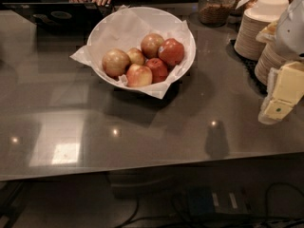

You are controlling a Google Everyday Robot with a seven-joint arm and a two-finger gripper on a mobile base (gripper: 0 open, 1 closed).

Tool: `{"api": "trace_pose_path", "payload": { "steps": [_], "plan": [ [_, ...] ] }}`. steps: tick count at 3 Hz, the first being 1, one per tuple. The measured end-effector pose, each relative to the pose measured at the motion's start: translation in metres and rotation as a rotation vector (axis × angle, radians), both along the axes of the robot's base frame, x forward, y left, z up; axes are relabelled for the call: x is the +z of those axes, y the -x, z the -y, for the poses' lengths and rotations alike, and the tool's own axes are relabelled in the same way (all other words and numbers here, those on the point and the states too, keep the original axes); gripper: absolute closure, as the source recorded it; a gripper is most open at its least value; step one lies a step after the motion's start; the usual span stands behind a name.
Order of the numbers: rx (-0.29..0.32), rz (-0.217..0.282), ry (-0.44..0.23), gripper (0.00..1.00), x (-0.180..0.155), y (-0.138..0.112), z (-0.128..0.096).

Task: Pick apple from white bowl

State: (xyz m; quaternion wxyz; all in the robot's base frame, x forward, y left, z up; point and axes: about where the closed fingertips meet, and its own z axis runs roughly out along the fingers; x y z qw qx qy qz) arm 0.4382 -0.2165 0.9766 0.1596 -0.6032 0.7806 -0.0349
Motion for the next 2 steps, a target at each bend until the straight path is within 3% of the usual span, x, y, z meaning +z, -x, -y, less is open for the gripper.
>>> {"api": "trace_pose_path", "payload": {
  "steps": [2],
  "plan": [
    [0.010,0.029,-0.024,0.00,0.003,-0.005,-0.012]
  ]
}}
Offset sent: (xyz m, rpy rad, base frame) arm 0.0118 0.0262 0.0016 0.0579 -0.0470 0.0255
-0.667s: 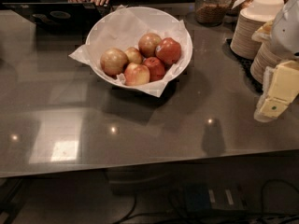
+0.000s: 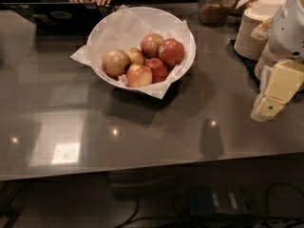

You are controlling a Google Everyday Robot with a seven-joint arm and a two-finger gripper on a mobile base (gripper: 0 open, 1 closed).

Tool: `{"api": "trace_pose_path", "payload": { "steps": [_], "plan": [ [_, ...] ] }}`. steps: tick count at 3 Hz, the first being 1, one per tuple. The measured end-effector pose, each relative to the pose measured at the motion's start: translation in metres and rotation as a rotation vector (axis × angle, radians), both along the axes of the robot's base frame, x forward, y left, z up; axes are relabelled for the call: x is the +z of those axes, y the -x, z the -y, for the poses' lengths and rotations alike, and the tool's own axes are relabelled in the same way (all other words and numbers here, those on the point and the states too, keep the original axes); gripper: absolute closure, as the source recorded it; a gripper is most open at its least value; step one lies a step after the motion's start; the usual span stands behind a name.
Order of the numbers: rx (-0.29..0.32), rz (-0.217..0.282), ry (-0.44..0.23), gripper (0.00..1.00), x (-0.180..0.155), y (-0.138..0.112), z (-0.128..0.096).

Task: Pick apple from white bowl

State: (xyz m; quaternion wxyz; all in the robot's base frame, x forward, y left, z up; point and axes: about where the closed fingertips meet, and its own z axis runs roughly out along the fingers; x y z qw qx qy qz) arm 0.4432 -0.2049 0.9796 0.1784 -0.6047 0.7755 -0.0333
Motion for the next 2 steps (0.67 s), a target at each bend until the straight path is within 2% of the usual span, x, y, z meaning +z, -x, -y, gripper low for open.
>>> {"api": "trace_pose_path", "payload": {
  "steps": [1,2],
  "plan": [
    [0.042,0.050,-0.063,0.00,-0.002,-0.025,-0.032],
    [0.101,0.134,-0.113,0.00,-0.001,-0.059,-0.065]
  ]
}}
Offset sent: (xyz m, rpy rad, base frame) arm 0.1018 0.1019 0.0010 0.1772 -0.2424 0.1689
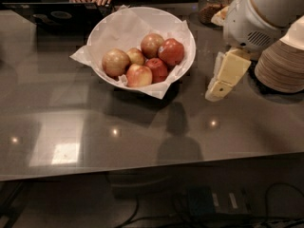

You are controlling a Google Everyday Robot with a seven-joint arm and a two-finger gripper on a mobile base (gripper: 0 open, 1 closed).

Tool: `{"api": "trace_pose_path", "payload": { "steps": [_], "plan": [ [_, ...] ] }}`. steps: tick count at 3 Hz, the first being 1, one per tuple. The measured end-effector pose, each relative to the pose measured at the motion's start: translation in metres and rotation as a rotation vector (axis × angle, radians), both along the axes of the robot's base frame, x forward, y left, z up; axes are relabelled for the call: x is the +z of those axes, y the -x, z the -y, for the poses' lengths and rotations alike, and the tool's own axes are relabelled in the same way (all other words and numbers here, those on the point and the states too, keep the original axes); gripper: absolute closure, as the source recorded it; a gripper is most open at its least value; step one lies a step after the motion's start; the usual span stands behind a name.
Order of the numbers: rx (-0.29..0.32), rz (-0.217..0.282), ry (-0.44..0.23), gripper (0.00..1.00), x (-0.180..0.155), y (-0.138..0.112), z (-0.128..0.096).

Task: Pick apple from white bowl

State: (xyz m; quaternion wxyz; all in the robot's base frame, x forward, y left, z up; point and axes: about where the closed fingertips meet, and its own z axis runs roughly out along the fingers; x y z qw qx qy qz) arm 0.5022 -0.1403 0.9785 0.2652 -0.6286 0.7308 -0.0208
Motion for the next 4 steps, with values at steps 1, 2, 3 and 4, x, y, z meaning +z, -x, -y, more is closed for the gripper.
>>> {"api": "trace_pose_path", "payload": {
  "steps": [1,2,3,4],
  "plan": [
    [0.044,0.058,-0.039,0.00,-0.006,-0.027,-0.018],
    [0.071,0.067,-0.114,0.00,-0.011,-0.035,-0.022],
    [0.071,0.067,-0.115,0.00,-0.011,-0.035,-0.022],
    [0.080,0.103,-0.193,0.00,-0.015,-0.051,-0.036]
  ]
}}
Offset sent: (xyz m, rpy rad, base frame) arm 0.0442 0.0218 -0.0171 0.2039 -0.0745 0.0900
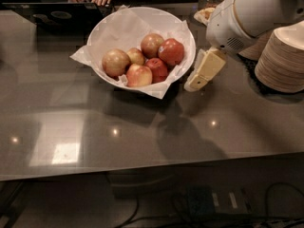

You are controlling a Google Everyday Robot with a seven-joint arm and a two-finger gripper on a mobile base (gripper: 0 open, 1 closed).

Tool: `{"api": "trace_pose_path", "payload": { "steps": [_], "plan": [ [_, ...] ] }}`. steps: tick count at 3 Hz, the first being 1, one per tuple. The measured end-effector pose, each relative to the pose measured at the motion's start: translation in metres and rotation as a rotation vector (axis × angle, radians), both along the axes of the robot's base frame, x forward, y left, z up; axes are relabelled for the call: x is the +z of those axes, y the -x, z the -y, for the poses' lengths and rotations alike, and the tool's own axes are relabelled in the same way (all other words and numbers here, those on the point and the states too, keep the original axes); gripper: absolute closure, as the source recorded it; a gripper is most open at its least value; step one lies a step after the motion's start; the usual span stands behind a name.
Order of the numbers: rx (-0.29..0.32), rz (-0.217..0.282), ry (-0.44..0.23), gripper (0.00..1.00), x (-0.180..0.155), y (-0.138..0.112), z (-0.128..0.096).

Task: Pick apple from white bowl

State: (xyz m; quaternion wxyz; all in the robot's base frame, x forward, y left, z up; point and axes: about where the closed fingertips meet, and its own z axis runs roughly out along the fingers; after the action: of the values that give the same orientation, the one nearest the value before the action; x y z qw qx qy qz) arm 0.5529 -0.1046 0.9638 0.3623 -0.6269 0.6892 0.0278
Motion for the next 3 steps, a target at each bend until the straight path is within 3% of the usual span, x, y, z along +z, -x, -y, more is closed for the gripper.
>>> {"api": "trace_pose_path", "payload": {
  "steps": [1,3],
  "plan": [
    [0.055,0.033,-0.123,0.18,0.001,-0.024,-0.035],
    [0.181,0.000,-0.273,0.18,0.006,-0.042,-0.086]
  ]
}}
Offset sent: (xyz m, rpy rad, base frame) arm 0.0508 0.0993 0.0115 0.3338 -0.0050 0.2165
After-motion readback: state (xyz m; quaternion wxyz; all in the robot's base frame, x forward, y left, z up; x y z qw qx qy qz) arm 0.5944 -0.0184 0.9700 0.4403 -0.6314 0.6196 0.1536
